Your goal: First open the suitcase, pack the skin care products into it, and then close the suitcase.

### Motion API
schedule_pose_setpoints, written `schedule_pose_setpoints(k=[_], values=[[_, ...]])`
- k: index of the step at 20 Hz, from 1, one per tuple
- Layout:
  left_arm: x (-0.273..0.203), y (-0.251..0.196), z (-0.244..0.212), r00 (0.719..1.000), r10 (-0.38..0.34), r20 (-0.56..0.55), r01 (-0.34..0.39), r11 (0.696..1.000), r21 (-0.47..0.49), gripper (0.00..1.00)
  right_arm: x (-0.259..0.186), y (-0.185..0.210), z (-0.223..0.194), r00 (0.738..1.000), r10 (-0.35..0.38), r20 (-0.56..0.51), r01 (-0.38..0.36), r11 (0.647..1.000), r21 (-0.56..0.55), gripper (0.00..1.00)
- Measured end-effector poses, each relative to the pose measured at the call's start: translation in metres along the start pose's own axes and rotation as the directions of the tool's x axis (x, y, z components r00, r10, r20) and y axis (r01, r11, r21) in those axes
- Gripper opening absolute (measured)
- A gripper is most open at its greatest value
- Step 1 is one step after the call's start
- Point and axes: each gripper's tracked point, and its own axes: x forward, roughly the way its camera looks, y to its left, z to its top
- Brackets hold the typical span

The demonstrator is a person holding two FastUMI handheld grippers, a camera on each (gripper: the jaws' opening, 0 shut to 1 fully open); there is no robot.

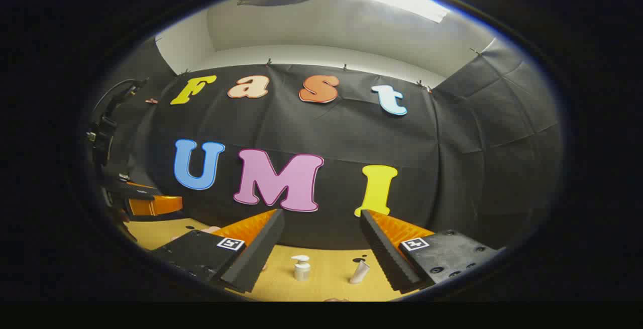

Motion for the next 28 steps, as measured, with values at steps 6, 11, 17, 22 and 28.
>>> schedule_pose_setpoints(k=[6,11,17,22,28], values=[[0.003,-0.004,0.004,1.000,-0.006,0.013,0.006,1.000,0.029,0.96,0.001,0.002,-0.005,1.000,0.018,-0.014,-0.017,1.000,0.010,0.97],[0.007,-0.006,-0.001,1.000,-0.017,0.002,0.017,0.999,0.031,0.96,0.003,0.002,-0.006,1.000,0.019,-0.011,-0.019,1.000,0.008,0.96],[0.012,-0.005,-0.009,1.000,-0.013,-0.019,0.013,1.000,0.019,0.96,0.007,-0.001,-0.009,1.000,0.022,-0.015,-0.022,1.000,0.008,0.97],[0.019,-0.013,-0.015,0.999,-0.032,-0.036,0.033,0.999,0.010,0.96,0.009,-0.005,-0.008,1.000,0.016,-0.007,-0.016,1.000,0.007,0.97],[0.040,-0.023,-0.026,0.995,-0.054,-0.081,0.054,0.999,0.002,0.96,0.009,-0.013,-0.013,1.000,0.003,-0.019,-0.004,1.000,-0.007,0.96]])
